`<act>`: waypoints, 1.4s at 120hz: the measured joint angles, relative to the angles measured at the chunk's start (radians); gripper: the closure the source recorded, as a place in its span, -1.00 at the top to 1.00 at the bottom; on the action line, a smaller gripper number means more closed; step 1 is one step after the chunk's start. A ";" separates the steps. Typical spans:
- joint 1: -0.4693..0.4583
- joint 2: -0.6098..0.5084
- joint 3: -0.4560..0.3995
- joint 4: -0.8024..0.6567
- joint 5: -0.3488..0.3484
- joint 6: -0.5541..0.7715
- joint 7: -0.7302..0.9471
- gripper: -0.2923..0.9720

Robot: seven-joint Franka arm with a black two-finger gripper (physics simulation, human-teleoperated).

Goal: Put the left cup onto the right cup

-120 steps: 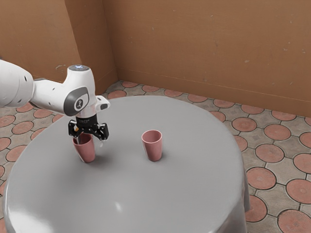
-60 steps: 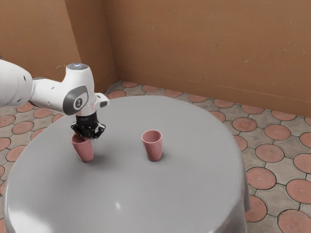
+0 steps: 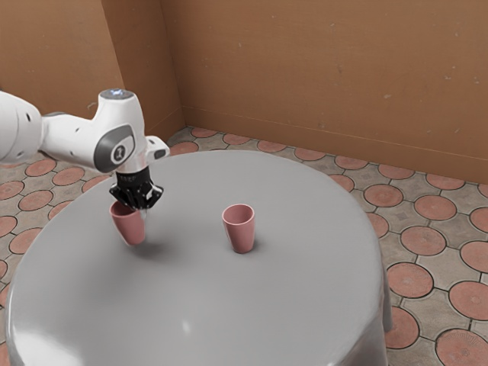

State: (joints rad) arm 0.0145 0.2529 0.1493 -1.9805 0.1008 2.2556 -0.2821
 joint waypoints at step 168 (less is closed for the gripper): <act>-0.160 0.248 -0.203 0.682 -0.002 -0.480 -0.224 -0.70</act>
State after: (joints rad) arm -0.1457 0.5007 -0.0537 -1.2984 0.0992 1.7759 -0.5061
